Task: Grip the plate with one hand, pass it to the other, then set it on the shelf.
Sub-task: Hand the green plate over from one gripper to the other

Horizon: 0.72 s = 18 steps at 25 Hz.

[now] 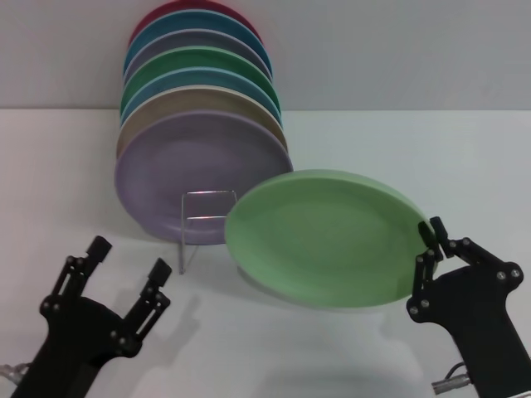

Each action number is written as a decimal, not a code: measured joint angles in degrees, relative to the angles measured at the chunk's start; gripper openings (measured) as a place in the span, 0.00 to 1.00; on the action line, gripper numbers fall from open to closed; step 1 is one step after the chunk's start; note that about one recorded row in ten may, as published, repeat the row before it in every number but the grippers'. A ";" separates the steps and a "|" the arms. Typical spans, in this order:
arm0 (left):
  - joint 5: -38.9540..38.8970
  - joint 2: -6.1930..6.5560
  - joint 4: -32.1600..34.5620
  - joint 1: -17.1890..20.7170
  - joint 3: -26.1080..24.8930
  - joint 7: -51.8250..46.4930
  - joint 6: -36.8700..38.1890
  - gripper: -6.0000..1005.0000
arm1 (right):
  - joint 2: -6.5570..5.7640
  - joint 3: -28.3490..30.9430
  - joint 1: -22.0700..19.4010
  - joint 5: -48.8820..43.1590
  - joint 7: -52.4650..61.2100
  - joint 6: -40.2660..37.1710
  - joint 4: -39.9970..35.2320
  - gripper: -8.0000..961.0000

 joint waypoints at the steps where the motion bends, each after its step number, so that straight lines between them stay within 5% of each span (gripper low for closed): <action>1: 0.00 0.00 -0.29 -0.07 0.21 0.09 -0.76 0.83 | 0.02 -0.22 0.11 0.10 -0.63 -0.01 0.24 0.03; 18: 0.08 0.06 -4.46 -1.43 1.27 8.11 -7.95 0.83 | 0.13 -7.42 4.20 8.98 -7.65 0.50 2.60 0.03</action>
